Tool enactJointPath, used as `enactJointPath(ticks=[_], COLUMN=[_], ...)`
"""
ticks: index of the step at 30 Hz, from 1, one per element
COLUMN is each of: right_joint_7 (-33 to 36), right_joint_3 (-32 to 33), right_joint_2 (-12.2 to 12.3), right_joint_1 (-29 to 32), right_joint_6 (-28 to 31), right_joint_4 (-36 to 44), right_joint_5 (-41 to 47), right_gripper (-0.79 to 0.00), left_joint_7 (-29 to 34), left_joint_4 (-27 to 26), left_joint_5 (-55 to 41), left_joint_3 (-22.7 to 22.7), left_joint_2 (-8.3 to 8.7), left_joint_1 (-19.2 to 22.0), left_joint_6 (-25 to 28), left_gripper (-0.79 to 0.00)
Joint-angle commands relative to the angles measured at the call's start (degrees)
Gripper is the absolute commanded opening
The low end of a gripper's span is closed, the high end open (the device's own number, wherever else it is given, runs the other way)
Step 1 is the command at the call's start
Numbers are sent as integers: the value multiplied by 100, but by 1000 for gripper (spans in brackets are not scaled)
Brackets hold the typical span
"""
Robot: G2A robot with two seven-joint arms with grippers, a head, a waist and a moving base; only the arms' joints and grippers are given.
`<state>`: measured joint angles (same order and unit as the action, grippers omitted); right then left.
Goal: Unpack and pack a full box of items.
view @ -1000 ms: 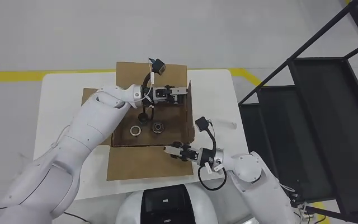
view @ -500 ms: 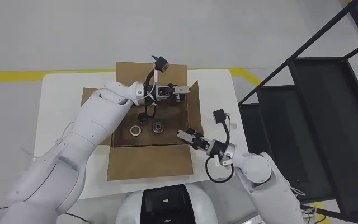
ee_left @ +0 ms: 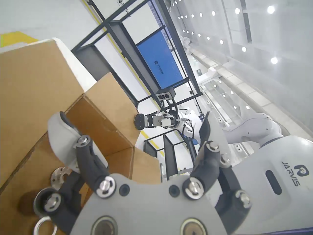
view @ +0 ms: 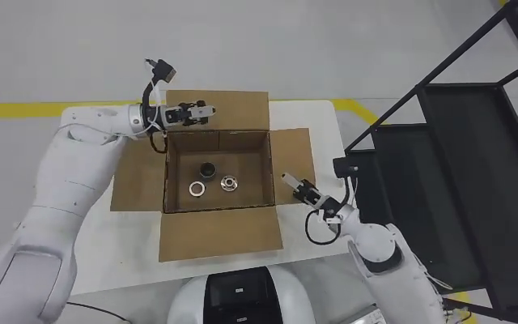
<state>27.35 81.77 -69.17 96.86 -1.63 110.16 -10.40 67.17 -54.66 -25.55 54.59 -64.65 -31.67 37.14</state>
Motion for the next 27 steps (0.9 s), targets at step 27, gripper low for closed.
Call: enactJointPath(ticks=[27], right_joint_7=[572], right_joint_3=[-1519], right_joint_2=[-80], right_joint_1=[-1548], right_joint_6=[-811], right_joint_4=[373], right_joint_5=[-1419], right_gripper=[0], left_joint_7=[328], left_joint_4=[-1544], left_joint_5=[-250], left_joint_3=[3562], left_joint_2=[1210], left_joint_1=[-3052], left_joint_6=[-494], left_gripper=[0])
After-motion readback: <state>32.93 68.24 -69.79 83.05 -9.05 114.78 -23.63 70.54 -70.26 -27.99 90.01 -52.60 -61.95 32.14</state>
